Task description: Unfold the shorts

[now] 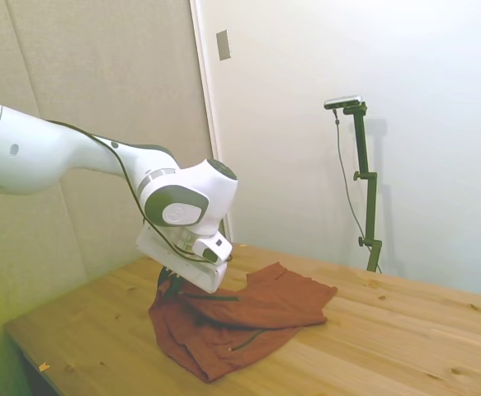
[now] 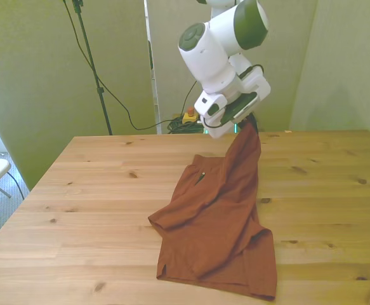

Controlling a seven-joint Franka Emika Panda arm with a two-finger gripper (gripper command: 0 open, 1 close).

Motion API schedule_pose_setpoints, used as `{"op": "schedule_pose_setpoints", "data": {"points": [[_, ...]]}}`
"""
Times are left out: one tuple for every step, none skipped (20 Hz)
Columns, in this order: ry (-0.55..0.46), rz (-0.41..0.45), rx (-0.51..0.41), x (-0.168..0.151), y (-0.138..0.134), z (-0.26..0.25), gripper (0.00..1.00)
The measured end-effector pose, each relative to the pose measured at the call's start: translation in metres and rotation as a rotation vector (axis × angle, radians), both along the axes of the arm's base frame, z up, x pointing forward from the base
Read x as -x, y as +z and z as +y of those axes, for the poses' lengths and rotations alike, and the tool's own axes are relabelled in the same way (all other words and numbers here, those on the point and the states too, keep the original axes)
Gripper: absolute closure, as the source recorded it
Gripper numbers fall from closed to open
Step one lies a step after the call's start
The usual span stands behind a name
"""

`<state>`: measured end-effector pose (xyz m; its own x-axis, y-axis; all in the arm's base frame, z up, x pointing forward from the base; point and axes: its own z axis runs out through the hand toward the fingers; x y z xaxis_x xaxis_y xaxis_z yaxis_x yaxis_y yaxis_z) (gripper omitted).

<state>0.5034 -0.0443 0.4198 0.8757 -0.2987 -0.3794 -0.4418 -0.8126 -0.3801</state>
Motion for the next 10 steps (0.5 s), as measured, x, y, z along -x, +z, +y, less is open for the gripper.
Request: {"op": "schedule_pose_setpoints", "data": {"points": [[0.006, 0.005, 0.002, -0.001, -0.005, 0.004, 0.00], [0.007, 0.012, 0.002, -0.001, -0.010, 0.005, 0.00], [0.006, 0.020, 0.002, -0.001, -0.015, 0.005, 0.00], [0.004, 0.026, 0.002, 0.000, -0.019, 0.005, 0.00], [0.003, 0.028, 0.002, 0.000, -0.021, 0.005, 0.00], [0.002, 0.027, 0.004, 0.000, -0.022, 0.005, 0.00], [0.003, 0.027, 0.004, 0.000, -0.022, 0.006, 0.00], [0.006, 0.026, 0.004, 0.000, -0.022, 0.008, 0.00], [0.012, 0.025, 0.004, 0.000, -0.022, 0.011, 0.00], [0.021, 0.022, 0.003, -0.001, -0.020, 0.016, 0.00]]}}
